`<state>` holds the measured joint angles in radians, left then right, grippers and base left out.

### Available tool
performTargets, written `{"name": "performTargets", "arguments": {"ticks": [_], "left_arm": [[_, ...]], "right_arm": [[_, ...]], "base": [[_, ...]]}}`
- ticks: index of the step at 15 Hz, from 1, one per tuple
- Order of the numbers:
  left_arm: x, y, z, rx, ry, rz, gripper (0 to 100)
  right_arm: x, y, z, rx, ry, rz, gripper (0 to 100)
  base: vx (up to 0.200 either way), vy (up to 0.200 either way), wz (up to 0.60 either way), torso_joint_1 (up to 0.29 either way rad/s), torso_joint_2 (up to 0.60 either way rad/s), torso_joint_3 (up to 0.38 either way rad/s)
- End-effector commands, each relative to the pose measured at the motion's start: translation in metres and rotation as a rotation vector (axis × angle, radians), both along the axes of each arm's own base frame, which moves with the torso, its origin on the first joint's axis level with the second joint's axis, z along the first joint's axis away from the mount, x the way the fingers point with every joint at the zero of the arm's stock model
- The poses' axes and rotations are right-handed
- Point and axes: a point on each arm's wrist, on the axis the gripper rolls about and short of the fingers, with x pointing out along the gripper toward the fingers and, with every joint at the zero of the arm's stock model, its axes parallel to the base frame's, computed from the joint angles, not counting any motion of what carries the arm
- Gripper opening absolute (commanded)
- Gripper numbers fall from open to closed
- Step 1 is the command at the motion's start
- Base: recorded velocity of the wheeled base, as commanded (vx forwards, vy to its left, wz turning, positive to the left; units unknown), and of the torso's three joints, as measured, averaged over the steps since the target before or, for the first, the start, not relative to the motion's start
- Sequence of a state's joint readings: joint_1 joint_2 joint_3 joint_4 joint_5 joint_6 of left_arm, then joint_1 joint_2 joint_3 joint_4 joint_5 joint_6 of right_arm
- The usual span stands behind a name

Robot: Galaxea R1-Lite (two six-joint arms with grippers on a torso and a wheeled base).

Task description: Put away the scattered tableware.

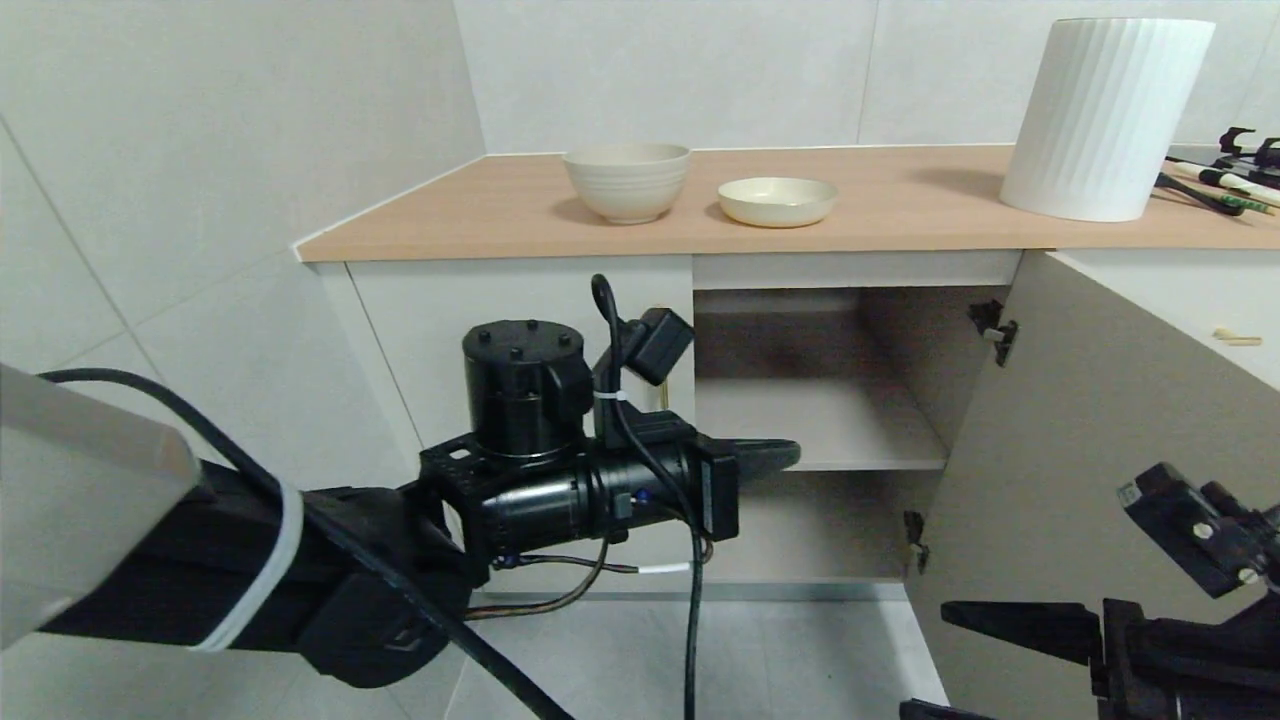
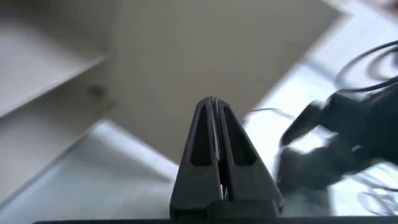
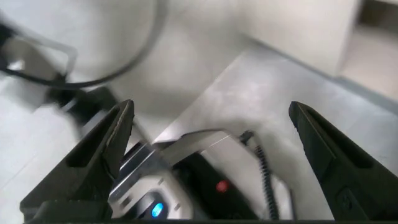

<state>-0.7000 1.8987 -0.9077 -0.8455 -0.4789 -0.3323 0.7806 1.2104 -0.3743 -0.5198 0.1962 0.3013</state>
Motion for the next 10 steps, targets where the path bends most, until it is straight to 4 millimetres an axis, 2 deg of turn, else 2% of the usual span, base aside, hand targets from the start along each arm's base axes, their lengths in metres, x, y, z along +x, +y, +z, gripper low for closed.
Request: {"name": "performTargets", "arguments": {"ticks": [1, 3, 6, 9, 10], "left_arm": [[-0.012, 0.044, 0.025, 0.070, -0.034, 0.166, 0], [-0.026, 0.077, 0.038, 0.140, -0.031, 0.302, 0], [-0.042, 0.111, 0.053, 0.119, -0.057, 0.399, 0], [-0.068, 0.150, 0.068, 0.121, -0.047, 0.515, 0], [-0.068, 0.151, 0.069, 0.121, -0.047, 0.518, 0]], "right_arm": [[0.013, 0.012, 0.000, -0.027, 0.011, -0.033, 100], [0.022, 0.020, 0.011, -0.029, 0.005, -0.050, 100], [0.038, 0.032, 0.030, -0.049, 0.005, -0.069, 100], [0.083, 0.048, 0.043, -0.076, -0.059, -0.132, 100], [0.084, 0.048, 0.043, -0.076, -0.059, -0.134, 100]], "base": [[0.000, 0.000, 0.00, 0.000, 0.00, 0.000], [0.000, 0.000, 0.00, 0.000, 0.00, 0.000], [0.000, 0.000, 0.00, 0.000, 0.00, 0.000], [0.000, 0.000, 0.00, 0.000, 0.00, 0.000], [0.000, 0.000, 0.00, 0.000, 0.00, 0.000]]}}
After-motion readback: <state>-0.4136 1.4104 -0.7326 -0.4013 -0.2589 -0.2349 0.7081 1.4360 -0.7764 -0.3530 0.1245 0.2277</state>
